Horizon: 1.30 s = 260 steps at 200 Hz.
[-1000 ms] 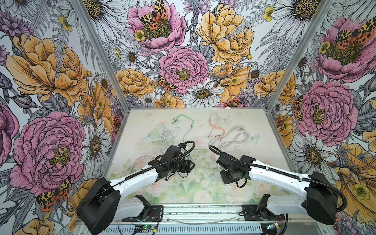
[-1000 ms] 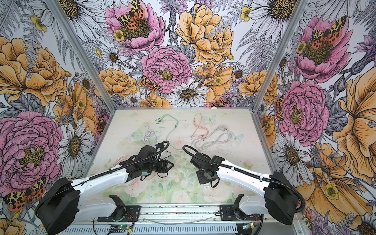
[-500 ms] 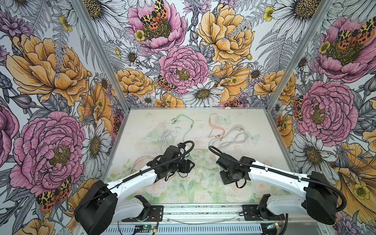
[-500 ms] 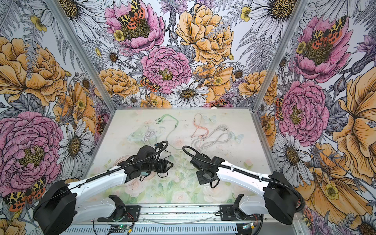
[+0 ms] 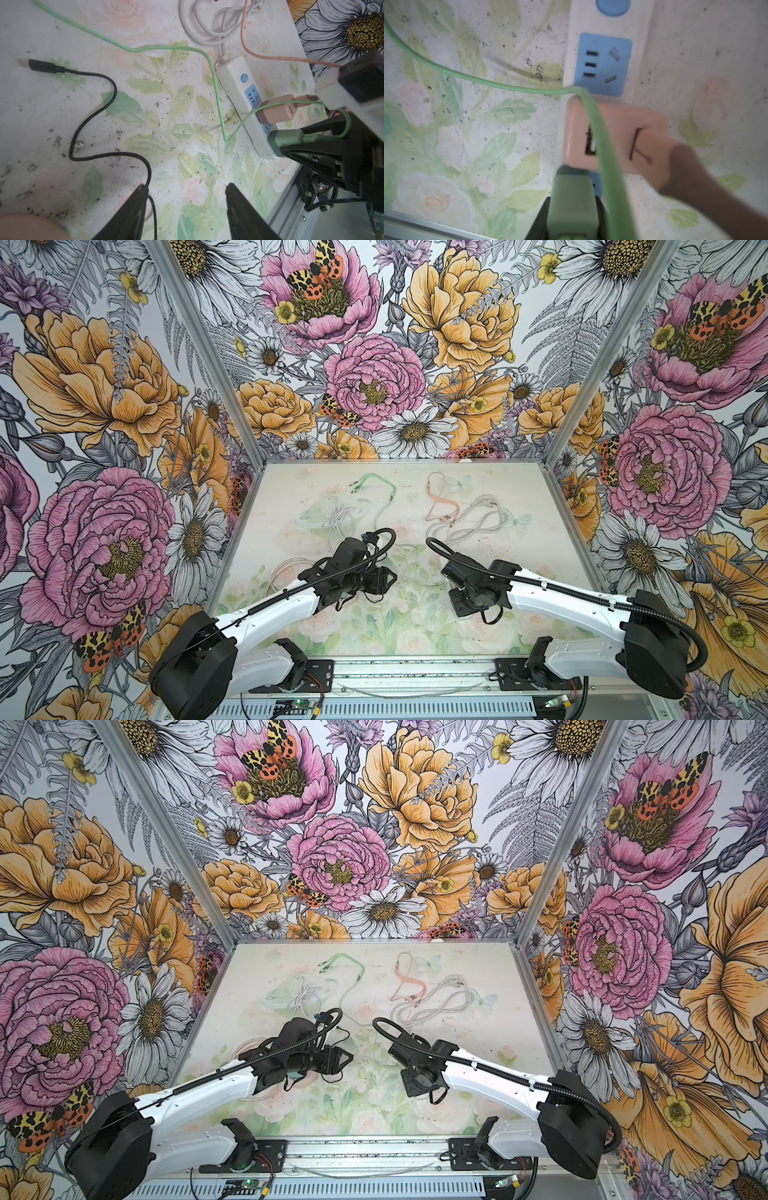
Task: Insert the plug
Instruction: 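Lower the green charger with the right gripper, pressing prongs into the socket, then open the right gripper to release the plugged-in green charger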
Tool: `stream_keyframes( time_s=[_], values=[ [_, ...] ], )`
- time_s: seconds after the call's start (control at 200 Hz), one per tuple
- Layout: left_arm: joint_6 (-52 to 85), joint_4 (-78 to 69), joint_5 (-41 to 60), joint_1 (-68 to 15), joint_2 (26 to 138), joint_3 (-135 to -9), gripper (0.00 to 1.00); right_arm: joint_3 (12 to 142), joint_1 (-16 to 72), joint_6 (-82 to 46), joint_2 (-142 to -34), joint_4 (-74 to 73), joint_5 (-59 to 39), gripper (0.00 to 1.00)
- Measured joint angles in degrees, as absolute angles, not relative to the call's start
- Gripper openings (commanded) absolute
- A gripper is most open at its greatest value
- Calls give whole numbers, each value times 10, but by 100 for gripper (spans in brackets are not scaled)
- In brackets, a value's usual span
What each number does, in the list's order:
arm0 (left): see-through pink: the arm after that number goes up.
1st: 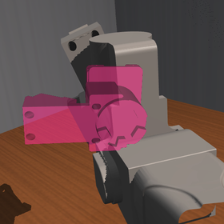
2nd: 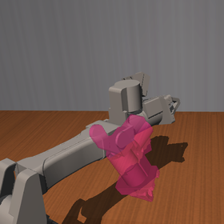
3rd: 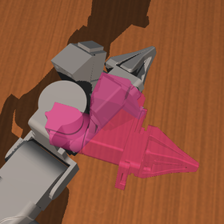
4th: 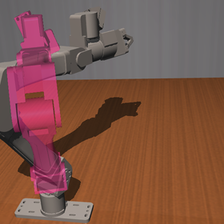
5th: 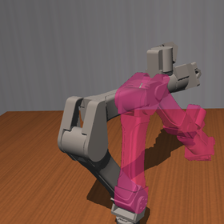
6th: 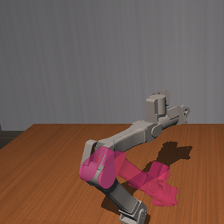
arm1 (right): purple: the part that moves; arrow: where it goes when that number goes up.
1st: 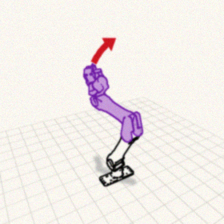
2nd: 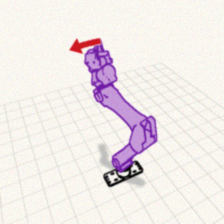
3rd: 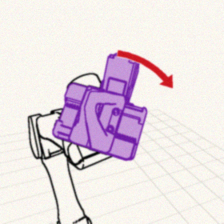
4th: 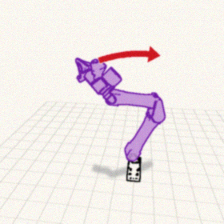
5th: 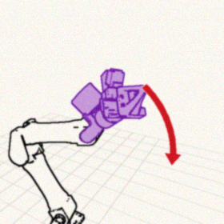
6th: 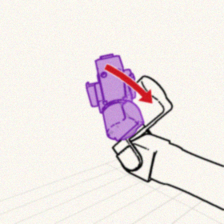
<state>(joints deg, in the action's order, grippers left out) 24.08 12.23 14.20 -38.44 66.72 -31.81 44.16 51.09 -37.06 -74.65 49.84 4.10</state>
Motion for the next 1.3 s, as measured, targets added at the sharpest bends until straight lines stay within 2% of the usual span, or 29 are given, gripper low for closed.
stream_keyframes(
  time_s=[0.11, 0.45, 0.636, 0.991, 1.301],
  values=[
    [241, 124, 140, -384, 665, -318, 62, 443, 511, -371, -747, 495, 39, 18],
    [241, 129, 133, -384, 663, -318, 63, 443, 511, -369, -748, 450, 20, 36],
    [241, 132, 131, -384, 663, -318, 63, 441, 514, -358, -758, 437, -3, 43],
    [241, 135, 124, -384, 650, -318, 64, 469, 516, -349, -764, 471, -8, 43],
    [241, 136, 124, -384, 633, -318, 64, 470, 517, -351, -708, 519, 3, 43]
  ],
)
